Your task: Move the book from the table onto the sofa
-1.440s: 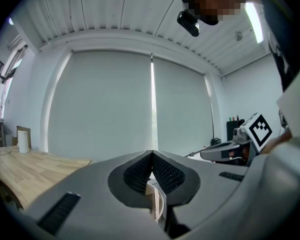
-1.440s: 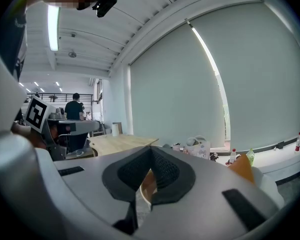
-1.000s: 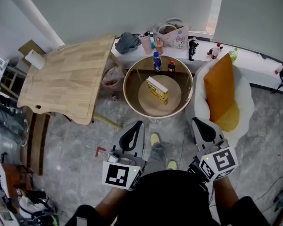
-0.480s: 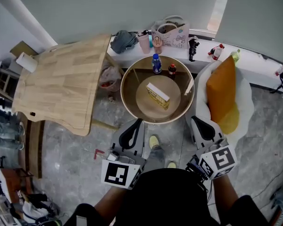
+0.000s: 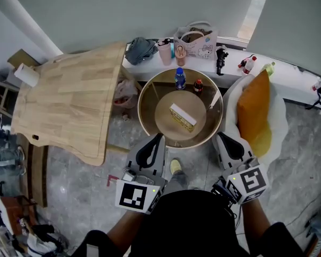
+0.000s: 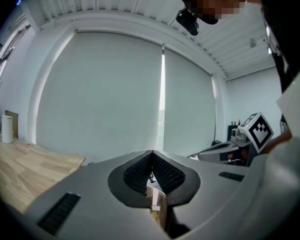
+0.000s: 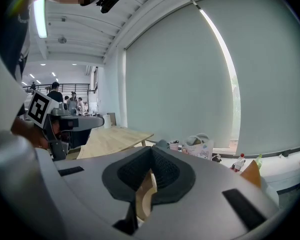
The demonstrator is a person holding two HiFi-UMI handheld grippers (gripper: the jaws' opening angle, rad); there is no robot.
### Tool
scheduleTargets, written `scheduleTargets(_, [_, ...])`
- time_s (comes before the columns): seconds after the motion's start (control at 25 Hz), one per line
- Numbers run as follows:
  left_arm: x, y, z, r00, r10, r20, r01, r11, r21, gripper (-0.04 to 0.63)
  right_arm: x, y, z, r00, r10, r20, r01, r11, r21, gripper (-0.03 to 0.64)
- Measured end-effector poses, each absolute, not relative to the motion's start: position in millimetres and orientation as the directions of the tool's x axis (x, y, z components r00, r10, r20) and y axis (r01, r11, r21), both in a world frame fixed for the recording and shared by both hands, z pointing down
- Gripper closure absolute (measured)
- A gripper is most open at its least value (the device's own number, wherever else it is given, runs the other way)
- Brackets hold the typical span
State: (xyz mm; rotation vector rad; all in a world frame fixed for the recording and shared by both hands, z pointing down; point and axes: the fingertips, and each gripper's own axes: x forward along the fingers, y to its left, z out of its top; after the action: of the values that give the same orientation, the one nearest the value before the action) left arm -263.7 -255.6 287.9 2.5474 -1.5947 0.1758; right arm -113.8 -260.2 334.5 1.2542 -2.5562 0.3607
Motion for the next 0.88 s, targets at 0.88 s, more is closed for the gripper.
scheduleTargets(0.88, [-312,-308,302,0.508,-0.849,0.147,-0.861,-0.502,0.082,0.591,-164,-312,341,-0.522,-0.771,0.365,-0.836,0.546,-0.043,0.607])
